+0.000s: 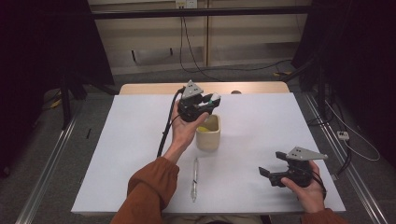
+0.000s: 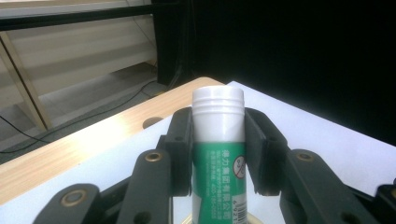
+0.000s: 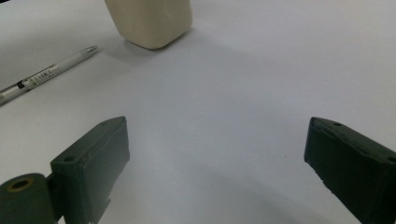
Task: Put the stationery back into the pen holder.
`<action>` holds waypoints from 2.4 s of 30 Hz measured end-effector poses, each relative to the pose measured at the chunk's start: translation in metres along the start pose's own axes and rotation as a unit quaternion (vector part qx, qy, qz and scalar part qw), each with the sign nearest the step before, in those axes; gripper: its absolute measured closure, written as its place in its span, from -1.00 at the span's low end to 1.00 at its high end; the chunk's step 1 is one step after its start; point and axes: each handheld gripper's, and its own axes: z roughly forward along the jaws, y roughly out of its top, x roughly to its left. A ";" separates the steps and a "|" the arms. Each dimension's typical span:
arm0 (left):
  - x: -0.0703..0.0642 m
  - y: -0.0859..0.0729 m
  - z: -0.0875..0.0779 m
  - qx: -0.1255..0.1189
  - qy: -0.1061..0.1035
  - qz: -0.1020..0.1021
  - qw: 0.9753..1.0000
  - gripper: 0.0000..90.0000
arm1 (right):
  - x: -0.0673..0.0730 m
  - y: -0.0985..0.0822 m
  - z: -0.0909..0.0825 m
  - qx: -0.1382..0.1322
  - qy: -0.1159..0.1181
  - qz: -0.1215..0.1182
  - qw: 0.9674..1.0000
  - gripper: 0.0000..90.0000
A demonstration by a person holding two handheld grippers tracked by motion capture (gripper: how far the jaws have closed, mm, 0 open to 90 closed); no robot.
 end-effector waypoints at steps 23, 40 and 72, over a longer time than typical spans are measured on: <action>0.007 -0.014 -0.004 0.006 0.013 -0.023 1.000 -0.15 | 0.000 0.000 0.000 0.002 -0.001 0.000 1.000 -0.86; 0.007 -0.012 -0.025 0.025 0.029 -0.027 0.999 -0.84 | 0.000 0.000 0.000 0.002 -0.002 0.000 1.000 -0.86; -0.008 -0.052 -0.092 0.087 0.007 -0.013 0.996 -0.87 | 0.000 0.000 0.001 0.003 -0.003 -0.003 1.000 -0.86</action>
